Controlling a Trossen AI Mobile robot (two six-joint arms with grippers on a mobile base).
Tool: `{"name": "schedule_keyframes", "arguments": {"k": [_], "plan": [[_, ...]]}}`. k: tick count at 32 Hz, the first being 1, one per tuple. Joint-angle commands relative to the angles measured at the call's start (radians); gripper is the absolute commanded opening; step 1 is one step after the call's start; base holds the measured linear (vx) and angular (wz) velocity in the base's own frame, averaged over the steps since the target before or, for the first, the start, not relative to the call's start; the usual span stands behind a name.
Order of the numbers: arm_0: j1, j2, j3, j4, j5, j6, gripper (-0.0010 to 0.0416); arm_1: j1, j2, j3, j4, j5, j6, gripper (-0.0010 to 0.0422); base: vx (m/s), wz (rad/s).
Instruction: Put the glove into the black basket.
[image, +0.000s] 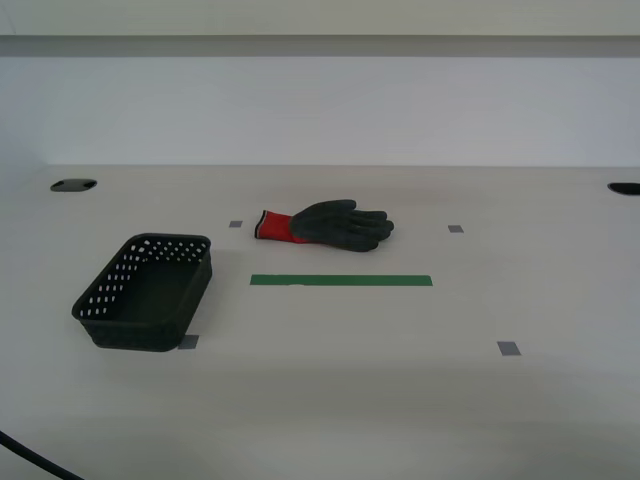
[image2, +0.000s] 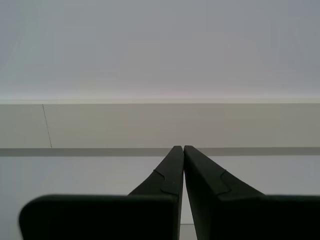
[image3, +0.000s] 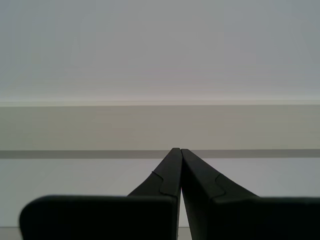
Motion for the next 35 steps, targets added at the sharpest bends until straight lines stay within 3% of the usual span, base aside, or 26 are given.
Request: {"name": "schedule_keyframes", "arguments": {"k": [1, 35], "plan": [[0.000, 0.000, 0.001, -0.002, -0.001, 0.000, 0.0001, 0.000, -0.001, 0.001, -0.001, 0.002, 0.001, 0.0000, 0.000, 0.000], [0.000, 0.000, 0.001, -0.002, -0.001, 0.000, 0.0001, 0.000, 0.000, 0.000, -0.007, 0.002, 0.001, 0.0000, 0.000, 0.000]]}}
